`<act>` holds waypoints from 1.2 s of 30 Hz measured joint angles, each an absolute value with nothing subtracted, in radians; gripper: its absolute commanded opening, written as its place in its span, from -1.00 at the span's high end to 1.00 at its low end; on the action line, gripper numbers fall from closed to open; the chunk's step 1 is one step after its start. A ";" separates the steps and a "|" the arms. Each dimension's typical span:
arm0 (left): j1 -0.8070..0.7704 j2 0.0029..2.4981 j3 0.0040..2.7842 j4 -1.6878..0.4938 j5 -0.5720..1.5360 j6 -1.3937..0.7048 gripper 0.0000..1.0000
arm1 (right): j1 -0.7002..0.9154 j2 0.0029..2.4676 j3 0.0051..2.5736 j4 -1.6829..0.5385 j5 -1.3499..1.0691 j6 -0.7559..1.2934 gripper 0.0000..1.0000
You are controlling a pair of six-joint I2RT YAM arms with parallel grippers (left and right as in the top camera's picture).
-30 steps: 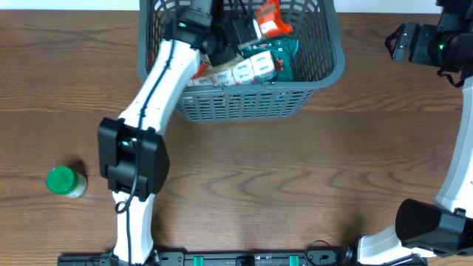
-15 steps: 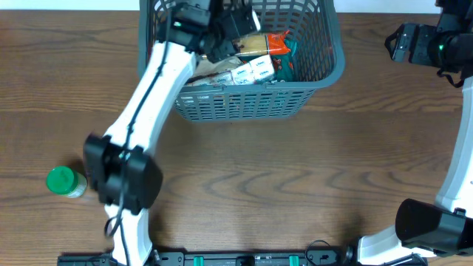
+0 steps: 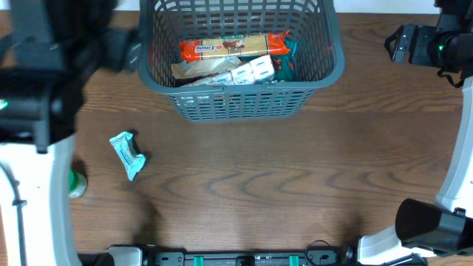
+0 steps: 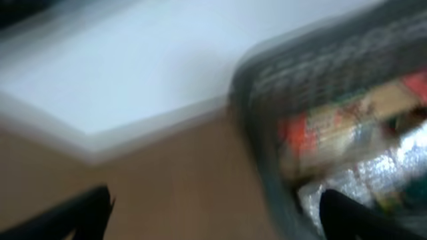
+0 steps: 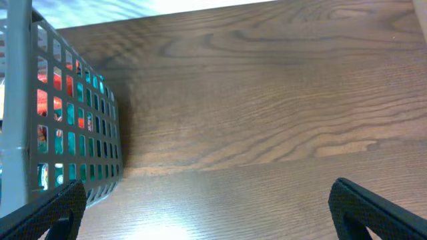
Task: Pack container
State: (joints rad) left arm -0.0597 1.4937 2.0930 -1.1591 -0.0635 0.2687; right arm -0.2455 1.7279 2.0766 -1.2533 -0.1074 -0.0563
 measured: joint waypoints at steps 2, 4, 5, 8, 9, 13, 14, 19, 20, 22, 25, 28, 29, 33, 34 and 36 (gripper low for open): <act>0.018 1.488 2.090 -1.301 -0.089 0.099 -0.97 | -0.245 1.728 2.077 -1.253 -0.107 -0.057 -0.98; 0.070 1.493 2.077 -1.406 -0.099 -0.039 -0.97 | -0.245 1.728 2.077 -1.253 -0.107 -0.059 -0.99; 0.087 1.495 2.064 -1.437 -0.105 -0.090 -0.97 | -0.245 1.728 2.077 -1.253 -0.107 -0.062 -0.98; 0.114 1.496 2.002 -1.468 -0.113 -0.197 -0.97 | -0.245 1.728 2.077 -1.253 -0.107 -0.066 -0.98; 0.117 1.495 1.974 -1.470 -0.112 -0.222 -0.97 | -0.245 1.728 2.076 -1.253 -0.107 -0.067 -0.99; 0.117 1.471 1.777 -1.372 -0.112 -0.303 -0.96 | -0.245 1.728 2.076 -1.258 -0.107 -0.070 -0.98; 0.117 1.461 1.709 -1.333 -0.112 -0.319 -0.97 | -0.245 1.728 2.076 -1.259 -0.107 -0.070 -0.98; 0.117 1.428 1.426 -1.166 -0.093 -0.353 -0.97 | -0.245 1.728 2.075 -1.265 -0.107 -0.070 -0.98; 0.117 1.426 1.372 -1.129 -0.081 -0.360 -0.97 | -0.245 1.728 2.075 -1.269 -0.107 -0.070 -0.99; 0.117 1.426 1.273 -1.056 -0.057 -0.367 -0.97 | -0.245 1.728 2.075 -1.272 -0.107 -0.070 -0.99; 0.117 1.426 1.157 -0.956 -0.023 -0.367 -0.97 | -0.245 1.728 2.075 -1.275 -0.107 -0.070 -0.98; 0.117 1.426 1.055 -0.848 0.015 -0.351 -0.97 | -0.245 1.728 2.075 -1.276 -0.106 -0.071 -0.98; 0.117 1.426 1.024 -0.815 0.028 -0.338 -0.97 | -0.245 1.728 2.075 -1.277 -0.106 -0.070 -0.99; 0.118 1.426 0.927 -0.699 0.067 -0.304 -0.97 | -0.245 1.728 2.075 -1.277 -0.105 -0.070 -0.99; 0.120 1.426 0.909 -0.680 0.076 -0.297 -0.96 | -0.245 1.728 2.075 -1.277 -0.104 -0.070 -0.98; 0.131 1.426 0.865 -0.638 0.095 -0.287 -0.97 | -0.245 1.728 2.075 -1.278 -0.104 -0.070 -0.98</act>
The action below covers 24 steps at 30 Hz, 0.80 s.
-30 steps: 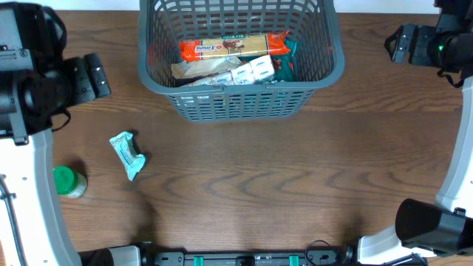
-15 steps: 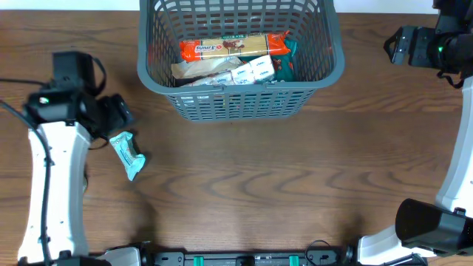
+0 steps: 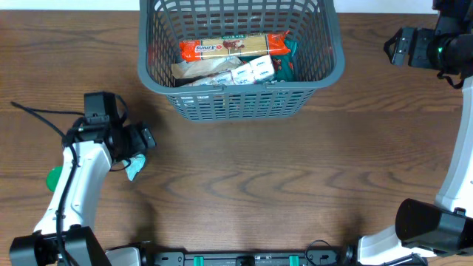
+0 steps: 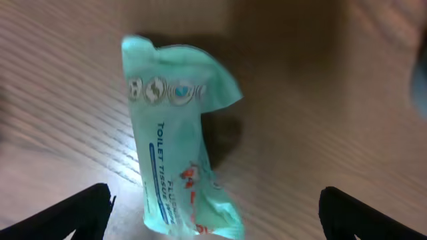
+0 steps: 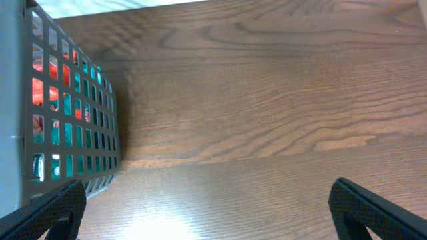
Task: Pack container
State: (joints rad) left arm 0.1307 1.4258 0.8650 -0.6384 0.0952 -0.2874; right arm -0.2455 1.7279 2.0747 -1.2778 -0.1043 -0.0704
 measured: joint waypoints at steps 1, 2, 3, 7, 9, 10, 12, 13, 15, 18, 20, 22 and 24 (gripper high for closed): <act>0.138 1.426 0.849 -0.624 0.100 -0.286 -0.97 | -0.245 1.728 2.075 -1.280 -0.104 -0.071 -0.98; 0.145 1.426 0.837 -0.616 0.105 -0.284 -0.97 | -0.245 1.728 2.075 -1.280 -0.104 -0.070 -0.98; 0.154 1.426 0.827 -0.609 0.106 -0.283 -0.97 | -0.245 1.728 2.075 -1.282 -0.104 -0.070 -0.98; 0.190 1.427 0.816 -0.596 0.113 -0.280 -0.97 | -0.245 1.728 2.075 -1.283 -0.104 -0.070 -0.98; 0.202 1.436 0.816 -0.585 0.115 -0.280 -0.96 | -0.245 1.728 2.075 -1.283 -0.104 -0.070 -0.99; 0.204 1.442 0.816 -0.579 0.117 -0.280 -0.97 | -0.245 1.728 2.075 -1.285 -0.104 -0.070 -0.98; 0.207 1.467 0.816 -0.570 0.118 -0.280 -0.97 | -0.245 1.728 2.075 -1.289 -0.104 -0.071 -0.99; 0.207 1.482 0.816 -0.567 0.120 -0.280 -0.97 | -0.245 1.728 2.075 -1.291 -0.104 -0.070 -0.98; 0.207 1.515 0.816 -0.556 0.123 -0.280 -0.97 | -0.245 1.728 2.075 -1.294 -0.104 -0.070 -0.98; 0.207 1.575 0.815 -0.534 0.125 -0.280 -0.97 | -0.245 1.731 2.075 -1.299 -0.104 -0.071 -0.99; 0.207 1.590 0.815 -0.529 0.125 -0.280 -0.97 | -0.245 1.733 2.075 -1.303 -0.104 -0.070 -0.98; 0.207 1.596 0.815 -0.522 0.125 -0.280 -0.97 | -0.245 1.735 2.075 -1.306 -0.104 -0.070 -0.98; 0.207 1.596 0.815 -0.517 0.125 -0.280 -0.98 | -0.245 1.738 2.075 -1.309 -0.104 -0.070 -0.98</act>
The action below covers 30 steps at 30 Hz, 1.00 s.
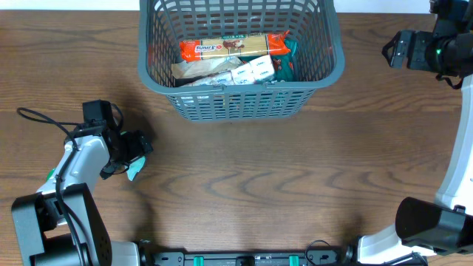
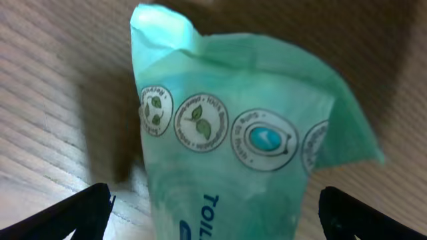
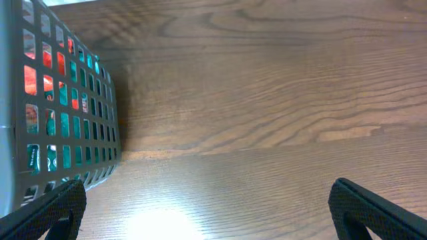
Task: Pack container
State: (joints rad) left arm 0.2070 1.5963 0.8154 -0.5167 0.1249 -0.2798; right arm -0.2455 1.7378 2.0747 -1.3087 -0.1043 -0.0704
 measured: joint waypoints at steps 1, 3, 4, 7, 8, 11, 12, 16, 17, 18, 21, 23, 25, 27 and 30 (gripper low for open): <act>0.207 1.596 0.815 -0.516 0.125 -0.280 -1.00 | -0.245 1.739 2.075 -1.309 -0.104 -0.070 -0.98; 0.207 1.596 0.815 -0.516 0.125 -0.280 -0.86 | -0.245 1.740 2.075 -1.311 -0.104 -0.070 -0.99; 0.207 1.596 0.815 -0.516 0.125 -0.278 -0.82 | -0.245 1.740 2.075 -1.313 -0.104 -0.071 -0.98; 0.207 1.596 0.815 -0.516 0.125 -0.274 -0.77 | -0.245 1.741 2.075 -1.317 -0.104 -0.070 -0.98; 0.207 1.596 0.815 -0.516 0.125 -0.273 -0.77 | -0.245 1.741 2.075 -1.317 -0.104 -0.070 -0.99; 0.207 1.596 0.815 -0.516 0.125 -0.272 -0.77 | -0.245 1.741 2.075 -1.319 -0.104 -0.071 -0.98; 0.207 1.596 0.815 -0.516 0.124 -0.272 -0.77 | -0.245 1.741 2.075 -1.320 -0.104 -0.070 -0.98; 0.207 1.596 0.815 -0.516 0.107 -0.272 -0.77 | -0.245 1.741 2.075 -1.324 -0.104 -0.071 -0.98; 0.207 1.596 0.815 -0.516 0.101 -0.272 -0.77 | -0.245 1.741 2.075 -1.324 -0.104 -0.072 -0.99; 0.207 1.596 0.815 -0.516 0.097 -0.272 -0.78 | -0.245 1.741 2.075 -1.324 -0.104 -0.072 -0.99; 0.207 1.601 0.815 -0.506 0.090 -0.272 -0.78 | -0.245 1.741 2.075 -1.324 -0.104 -0.073 -0.98; 0.207 1.614 0.815 -0.498 0.086 -0.272 -0.78 | -0.245 1.741 2.075 -1.324 -0.104 -0.073 -0.98; 0.207 1.634 0.815 -0.497 0.077 -0.270 -0.78 | -0.245 1.741 2.075 -1.325 -0.104 -0.073 -0.98; 0.207 1.637 0.816 -0.496 0.071 -0.268 -0.77 | -0.245 1.741 2.075 -1.325 -0.104 -0.073 -0.99; 0.207 1.644 0.820 -0.496 0.059 -0.269 -0.38 | -0.245 1.741 2.075 -1.325 -0.104 -0.073 -0.98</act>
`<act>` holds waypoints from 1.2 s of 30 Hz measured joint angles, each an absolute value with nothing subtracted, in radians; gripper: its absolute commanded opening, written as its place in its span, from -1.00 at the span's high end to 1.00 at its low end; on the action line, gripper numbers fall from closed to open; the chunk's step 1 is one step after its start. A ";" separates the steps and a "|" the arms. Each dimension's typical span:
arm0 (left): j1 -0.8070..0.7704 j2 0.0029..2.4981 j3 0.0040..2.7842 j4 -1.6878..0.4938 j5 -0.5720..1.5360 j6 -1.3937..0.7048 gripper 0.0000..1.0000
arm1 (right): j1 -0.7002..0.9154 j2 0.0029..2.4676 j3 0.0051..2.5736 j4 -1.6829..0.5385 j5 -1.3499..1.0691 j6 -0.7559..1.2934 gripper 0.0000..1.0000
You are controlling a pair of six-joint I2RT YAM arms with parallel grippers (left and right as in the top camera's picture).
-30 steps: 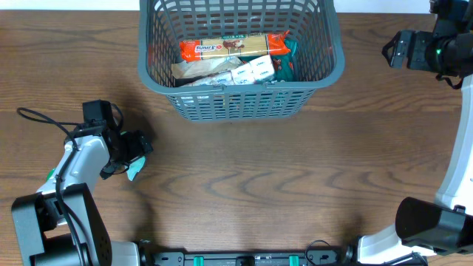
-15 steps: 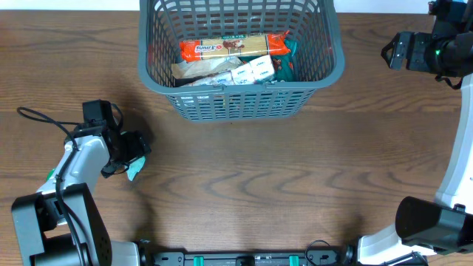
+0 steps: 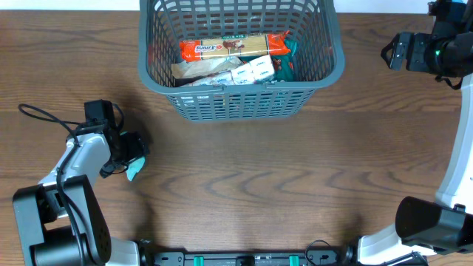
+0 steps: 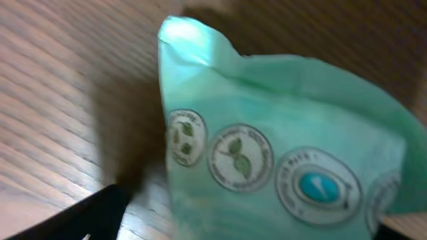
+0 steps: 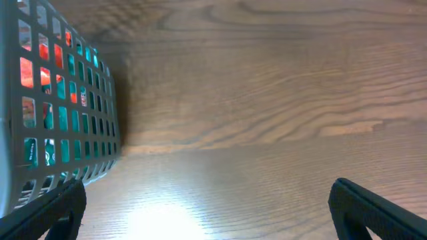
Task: Pack container
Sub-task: 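Lift the mint-green bar and release it into the grey basket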
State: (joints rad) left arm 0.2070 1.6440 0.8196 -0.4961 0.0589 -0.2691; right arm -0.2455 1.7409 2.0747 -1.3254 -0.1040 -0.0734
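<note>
A teal toilet-tissue pack point(image 4: 280, 153) lies on the wooden table at the left; it fills the left wrist view, and only its lower tip point(image 3: 133, 173) shows from overhead. My left gripper point(image 3: 130, 151) is down over it and open, the pack between its fingers point(image 4: 80, 217). A grey mesh basket point(image 3: 236, 103) at the back centre holds an orange-ended biscuit pack point(image 3: 233, 46) and other wrapped goods. My right gripper point(image 3: 395, 50) hangs open at the far right, well away from the basket wall point(image 5: 60, 113).
A black cable point(image 3: 41, 112) loops over the table behind the left arm. Bare wood stretches between the basket and the front edge, and under the right gripper point(image 5: 207, 200).
The left gripper has shifted slightly; the pack now sits a little further right and lower in its view, and the left finger reaches further in beside it. The right arm barely moved.
The left arm was first raised near the basket, with the tissue pack lying alone at the left. Then the gripper hung over the pack, then came down close with the pack between its open fingers, where it stays now. The right arm hovered at the far right throughout.
</note>
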 measured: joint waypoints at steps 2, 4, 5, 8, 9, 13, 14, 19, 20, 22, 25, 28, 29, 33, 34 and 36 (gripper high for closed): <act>0.208 1.648 0.822 -0.497 0.046 -0.268 -0.05 | -0.245 1.741 2.075 -1.326 -0.104 -0.073 -0.98; 0.210 1.648 0.823 -0.503 0.049 -0.264 0.17 | -0.245 1.741 2.075 -1.326 -0.104 -0.073 -0.98; 0.210 1.647 0.823 -0.508 0.055 -0.266 0.24 | -0.245 1.741 2.075 -1.327 -0.104 -0.074 -0.98; 0.210 1.634 0.823 -0.520 0.105 -0.267 0.73 | -0.245 1.741 2.075 -1.327 -0.104 -0.074 -0.98; 0.210 1.623 0.823 -0.525 0.124 -0.267 0.86 | -0.245 1.741 2.075 -1.327 -0.104 -0.073 -0.98; 0.208 1.518 0.841 -0.586 0.168 -0.262 0.89 | -0.245 1.741 2.075 -1.327 -0.104 -0.074 -0.99; 0.208 1.488 0.859 -0.608 0.176 -0.260 0.89 | -0.245 1.741 2.075 -1.327 -0.104 -0.074 -0.99; 0.208 1.373 1.106 -0.731 0.188 -0.241 0.89 | -0.245 1.741 2.075 -1.327 -0.104 -0.074 -0.98; 0.208 1.362 1.180 -0.755 0.188 -0.238 0.89 | -0.245 1.741 2.075 -1.327 -0.104 -0.076 -0.98; 0.208 1.352 1.306 -0.782 0.189 -0.235 0.89 | -0.245 1.741 2.075 -1.327 -0.104 -0.078 -0.99; 0.206 1.352 1.481 -0.803 0.189 -0.226 0.89 | -0.245 1.741 2.075 -1.327 -0.104 -0.081 -0.99; 0.176 1.364 1.633 -0.806 0.187 -0.162 0.89 | -0.245 1.741 2.075 -1.326 -0.104 -0.082 -0.98; 0.151 1.375 1.688 -0.805 0.185 -0.117 0.89 | -0.245 1.741 2.075 -1.325 -0.104 -0.082 -0.98; 0.009 1.438 1.845 -0.800 0.190 0.144 0.89 | -0.245 1.741 2.075 -1.319 -0.104 -0.084 -0.99; -0.036 1.462 1.870 -0.796 0.196 0.241 0.89 | -0.245 1.741 2.075 -1.319 -0.104 -0.084 -0.98; -0.104 1.505 1.893 -0.770 0.201 0.410 0.89 | -0.245 1.741 2.075 -1.319 -0.104 -0.084 -0.98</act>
State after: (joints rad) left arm -0.1040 1.5047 1.8931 -0.7700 0.2008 0.4103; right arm -0.2455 1.7409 2.0747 -1.3190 -0.1040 -0.0841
